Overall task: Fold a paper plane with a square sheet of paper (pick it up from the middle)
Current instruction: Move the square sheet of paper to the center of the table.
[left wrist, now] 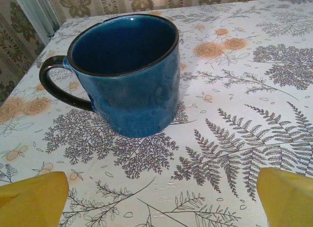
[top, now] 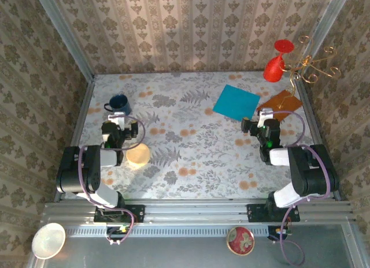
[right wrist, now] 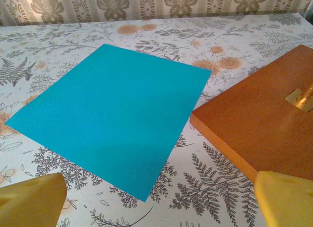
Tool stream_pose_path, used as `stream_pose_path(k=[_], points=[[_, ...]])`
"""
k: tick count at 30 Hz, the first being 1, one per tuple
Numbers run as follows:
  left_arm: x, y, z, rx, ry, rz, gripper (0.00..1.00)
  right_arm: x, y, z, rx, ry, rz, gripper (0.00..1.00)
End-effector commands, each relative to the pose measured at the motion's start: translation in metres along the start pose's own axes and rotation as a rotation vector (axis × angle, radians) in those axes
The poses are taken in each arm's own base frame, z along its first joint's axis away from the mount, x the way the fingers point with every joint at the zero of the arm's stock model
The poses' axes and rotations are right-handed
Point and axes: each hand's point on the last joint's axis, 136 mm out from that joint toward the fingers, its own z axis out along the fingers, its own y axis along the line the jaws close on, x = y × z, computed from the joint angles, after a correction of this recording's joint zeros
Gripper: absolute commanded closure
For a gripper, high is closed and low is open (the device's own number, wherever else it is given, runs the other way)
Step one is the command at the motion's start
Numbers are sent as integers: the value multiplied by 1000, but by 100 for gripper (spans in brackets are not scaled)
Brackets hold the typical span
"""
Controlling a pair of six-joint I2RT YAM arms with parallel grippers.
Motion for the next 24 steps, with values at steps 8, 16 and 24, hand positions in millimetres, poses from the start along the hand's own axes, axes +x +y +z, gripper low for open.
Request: stream_pose_path(k=[8, 16, 24], points=[[-10, 0, 3, 6, -23, 15, 0, -5, 0, 3, -4, -6, -16, 0], [-10, 0, 3, 9, -21, 11, 0, -4, 0, 3, -5, -5, -17, 0], [-9, 0, 2, 8, -22, 11, 0, -4, 0, 2, -6, -9, -17, 0]])
